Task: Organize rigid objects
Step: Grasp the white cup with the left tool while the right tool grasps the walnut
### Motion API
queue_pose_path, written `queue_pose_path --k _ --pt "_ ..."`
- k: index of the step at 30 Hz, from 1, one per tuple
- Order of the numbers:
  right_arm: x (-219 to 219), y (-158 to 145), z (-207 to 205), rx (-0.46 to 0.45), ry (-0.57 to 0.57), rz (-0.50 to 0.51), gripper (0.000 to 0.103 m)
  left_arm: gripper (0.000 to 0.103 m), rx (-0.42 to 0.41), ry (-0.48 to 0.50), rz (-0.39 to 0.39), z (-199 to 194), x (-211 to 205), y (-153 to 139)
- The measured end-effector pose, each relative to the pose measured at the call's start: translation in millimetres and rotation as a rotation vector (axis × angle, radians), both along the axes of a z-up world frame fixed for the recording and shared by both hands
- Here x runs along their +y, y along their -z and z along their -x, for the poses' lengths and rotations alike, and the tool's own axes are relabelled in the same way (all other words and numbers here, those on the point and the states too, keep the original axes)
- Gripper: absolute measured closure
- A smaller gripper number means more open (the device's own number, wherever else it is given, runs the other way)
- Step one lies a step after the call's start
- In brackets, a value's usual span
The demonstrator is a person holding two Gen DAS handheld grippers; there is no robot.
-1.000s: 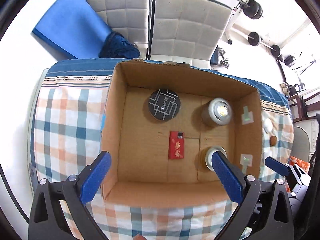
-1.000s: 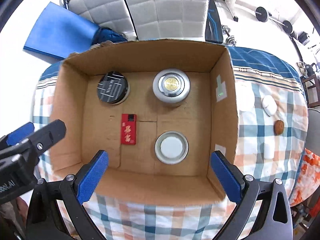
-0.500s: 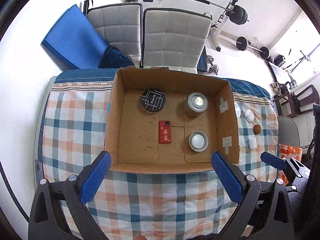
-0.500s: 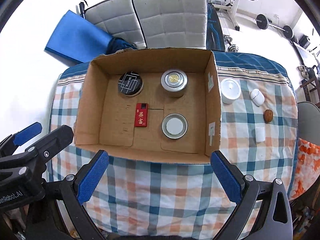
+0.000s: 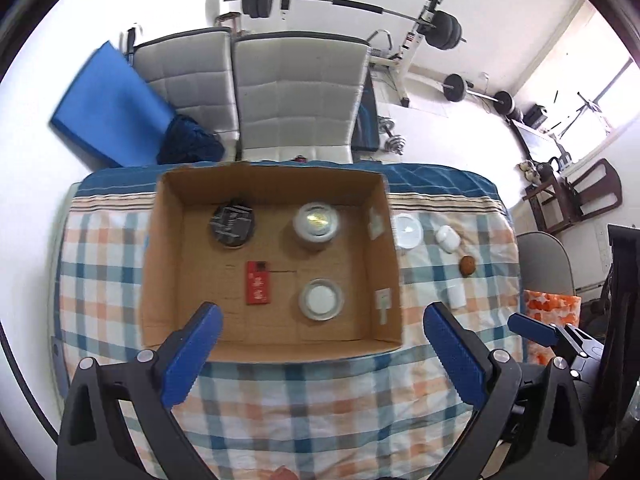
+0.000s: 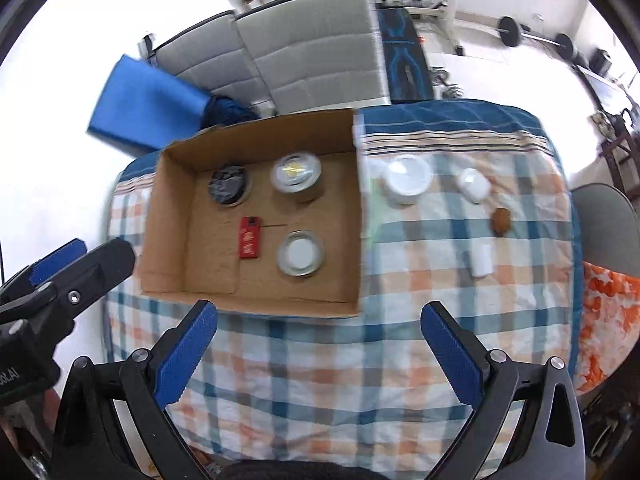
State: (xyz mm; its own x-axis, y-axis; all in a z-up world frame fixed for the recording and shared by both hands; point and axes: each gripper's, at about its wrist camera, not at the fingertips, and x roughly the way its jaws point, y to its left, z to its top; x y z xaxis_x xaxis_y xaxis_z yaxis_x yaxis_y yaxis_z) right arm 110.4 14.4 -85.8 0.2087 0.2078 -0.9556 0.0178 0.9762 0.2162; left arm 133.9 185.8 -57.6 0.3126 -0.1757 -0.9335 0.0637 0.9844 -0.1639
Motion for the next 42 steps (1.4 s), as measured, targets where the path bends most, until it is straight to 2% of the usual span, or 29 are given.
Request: queue_pose_path --k 6,10,14,16,17,19,20,21,22,24,25,29,32,35,37,38,39,40,41,42 --pt "-111.7 33.4 -31.1 0.053 0.175 0.055 0.000 0.000 0.049 0.109 -0.023 -53.0 -98.7 32.5" --pt "-167.2 68.6 -55.7 0.096 0.261 0.051 0.000 0.000 0.107 0.176 -0.122 -102.7 -161.6 75.5" --pt "-203.8 116.9 -82.9 0.167 0.328 0.026 0.000 0.000 0.190 0.213 -0.169 -140.9 -201.3 123.9" --pt "-210.9 141.1 -94.3 0.209 0.333 0.004 0.001 0.000 0.234 0.235 -0.197 -154.5 -215.8 150.7" --pt "-212.4 152.9 -99.6 0.227 0.332 0.001 0.005 0.000 0.256 0.240 -0.209 -159.1 -220.7 162.5" --pt "-213.4 176.0 -109.9 0.261 0.325 -0.018 0.008 0.000 0.312 0.247 -0.207 -169.8 -227.2 188.3" --pt "-214.3 187.6 -114.4 0.279 0.328 -0.025 0.014 0.000 0.338 0.243 -0.208 -174.3 -228.6 200.4" --pt "-213.8 196.0 -116.7 0.297 0.329 -0.028 0.025 0.000 0.357 0.241 -0.210 -177.3 -228.8 208.7" --pt "-213.8 206.3 -120.3 0.316 0.326 -0.033 0.028 0.000 0.385 0.237 -0.207 -181.4 -229.5 219.9" --pt "-214.2 221.8 -125.3 0.333 0.324 -0.030 0.029 0.000 0.413 0.234 -0.212 -186.2 -230.1 234.5" --pt "-214.1 228.5 -127.3 0.341 0.322 -0.028 0.029 0.000 0.400 0.251 -0.258 -187.6 -234.6 239.2" --pt "-212.1 246.7 -130.3 0.375 0.304 -0.028 0.030 0.001 0.392 0.324 -0.348 -191.2 -252.1 254.9" --pt "-208.9 253.5 -132.4 0.387 0.285 -0.026 0.030 0.001 0.442 0.355 -0.326 -194.2 -259.3 268.1" --pt "-207.2 258.5 -134.0 0.397 0.277 -0.021 0.030 0.001 0.497 0.377 -0.383 -196.0 -258.2 285.1" --pt "-205.5 260.4 -135.0 0.400 0.275 -0.023 0.030 0.009 0.530 0.387 -0.410 -193.3 -254.9 295.6" --pt "-206.2 261.7 -134.0 0.399 0.274 -0.023 0.032 0.022 0.548 0.389 -0.423 -192.9 -254.0 300.3" --pt "-204.9 262.2 -134.2 0.399 0.271 -0.024 0.033 0.026 0.556 0.390 -0.426 -190.6 -251.8 302.9" --pt "-203.1 263.2 -134.4 0.402 0.266 -0.018 0.037 0.028 0.556 0.386 -0.416 -189.5 -251.8 303.4" --pt "-201.3 264.1 -134.5 0.407 0.261 -0.005 0.043 0.035 0.559 0.385 -0.409 -187.8 -251.3 302.6" --pt "-199.7 264.7 -134.6 0.412 0.259 0.002 0.050 0.036 0.565 0.385 -0.399 -186.4 -251.2 301.6"
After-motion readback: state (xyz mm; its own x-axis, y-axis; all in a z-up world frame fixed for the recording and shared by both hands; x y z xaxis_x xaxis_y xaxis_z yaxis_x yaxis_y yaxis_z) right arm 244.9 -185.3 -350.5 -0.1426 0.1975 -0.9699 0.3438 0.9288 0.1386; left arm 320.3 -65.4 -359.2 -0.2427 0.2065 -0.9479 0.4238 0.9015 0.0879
